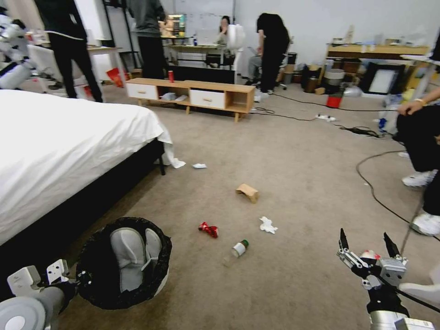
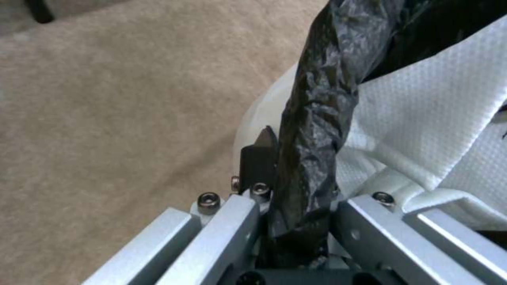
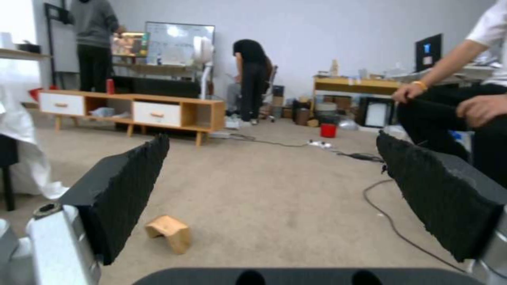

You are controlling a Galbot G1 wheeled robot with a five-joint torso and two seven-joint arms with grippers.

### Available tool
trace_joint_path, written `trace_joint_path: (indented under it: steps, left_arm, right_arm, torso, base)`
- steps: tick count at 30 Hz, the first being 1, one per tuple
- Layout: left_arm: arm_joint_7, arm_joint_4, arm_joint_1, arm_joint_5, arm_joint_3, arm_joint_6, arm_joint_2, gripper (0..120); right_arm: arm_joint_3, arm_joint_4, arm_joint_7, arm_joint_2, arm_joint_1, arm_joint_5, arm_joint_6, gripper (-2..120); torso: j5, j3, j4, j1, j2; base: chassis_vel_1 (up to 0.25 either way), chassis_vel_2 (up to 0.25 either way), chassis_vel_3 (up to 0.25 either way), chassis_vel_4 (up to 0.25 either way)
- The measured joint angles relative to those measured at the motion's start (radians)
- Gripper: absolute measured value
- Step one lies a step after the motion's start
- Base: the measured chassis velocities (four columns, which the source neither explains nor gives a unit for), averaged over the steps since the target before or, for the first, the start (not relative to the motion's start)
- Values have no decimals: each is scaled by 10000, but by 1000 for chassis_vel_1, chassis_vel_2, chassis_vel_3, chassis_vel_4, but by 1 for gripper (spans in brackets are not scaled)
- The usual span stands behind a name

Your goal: Pick up the trash bin and place the garbage on the floor into it.

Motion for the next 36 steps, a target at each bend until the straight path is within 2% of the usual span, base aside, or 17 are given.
trace_joint_path:
  steps: [22, 36]
  left_arm:
    - [128, 53, 17, 162, 32, 1, -24, 0]
    - [162, 124, -39, 163, 44, 1, -8, 0]
  right_arm:
    - [95, -175, -49, 21, 33, -113, 139, 100]
    - [86, -266, -62, 50, 99, -128, 152, 100]
  torso:
    - [0, 0, -2, -1, 0]
    - [-1, 1, -3, 0, 0]
  base:
    - [-2, 2, 3, -2]
    - [-118, 124, 121, -128]
